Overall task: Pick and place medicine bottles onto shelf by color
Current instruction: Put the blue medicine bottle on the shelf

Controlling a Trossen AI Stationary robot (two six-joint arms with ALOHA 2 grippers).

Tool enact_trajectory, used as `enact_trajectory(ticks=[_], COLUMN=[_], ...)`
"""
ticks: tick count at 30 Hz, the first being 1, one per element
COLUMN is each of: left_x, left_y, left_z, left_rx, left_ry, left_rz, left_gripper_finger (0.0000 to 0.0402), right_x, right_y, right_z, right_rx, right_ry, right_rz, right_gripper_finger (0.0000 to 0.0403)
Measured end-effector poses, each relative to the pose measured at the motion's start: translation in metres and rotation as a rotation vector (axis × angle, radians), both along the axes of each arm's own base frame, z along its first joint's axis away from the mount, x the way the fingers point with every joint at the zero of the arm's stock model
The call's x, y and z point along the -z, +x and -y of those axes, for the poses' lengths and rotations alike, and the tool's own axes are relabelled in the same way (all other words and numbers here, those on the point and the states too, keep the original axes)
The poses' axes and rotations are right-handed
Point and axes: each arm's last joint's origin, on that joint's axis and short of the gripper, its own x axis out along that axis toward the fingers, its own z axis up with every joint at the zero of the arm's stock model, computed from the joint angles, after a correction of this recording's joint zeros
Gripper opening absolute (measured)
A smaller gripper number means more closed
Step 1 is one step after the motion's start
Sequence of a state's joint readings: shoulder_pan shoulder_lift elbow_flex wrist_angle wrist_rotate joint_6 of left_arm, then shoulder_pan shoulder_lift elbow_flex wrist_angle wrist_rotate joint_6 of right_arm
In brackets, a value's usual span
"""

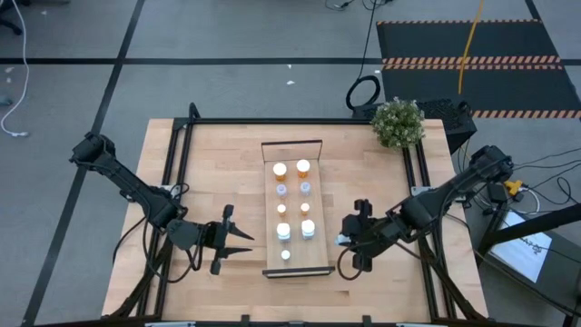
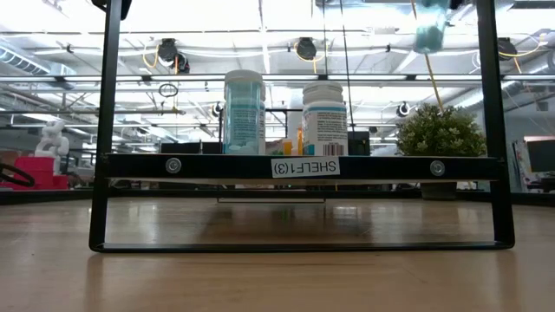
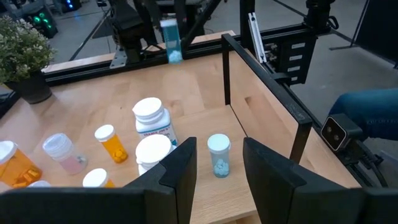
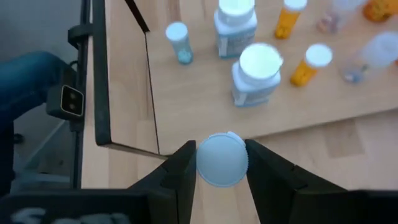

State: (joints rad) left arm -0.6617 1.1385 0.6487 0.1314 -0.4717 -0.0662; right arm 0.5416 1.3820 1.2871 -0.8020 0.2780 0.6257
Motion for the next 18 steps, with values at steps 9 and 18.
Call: enact_trajectory(ticks=[9,18], left_x=[0.0,0.0], left_y=[0.0,0.0], left_z=[0.0,0.0], left_rx=[0.0,0.0], left_ry=[0.0,0.001], left_rz=[0.0,0.0], left_gripper_finger=[0.0133,0.0134], right_x=[-0.023,-0.03], right_y=[0.008,0.013], right_z=[0.009,0.012], right_rx=[-0.089,-0.15], right_ry=[0.025,-0.004], right_rz=[0.038,0.084], right_gripper_finger=[0.0118,0.0118])
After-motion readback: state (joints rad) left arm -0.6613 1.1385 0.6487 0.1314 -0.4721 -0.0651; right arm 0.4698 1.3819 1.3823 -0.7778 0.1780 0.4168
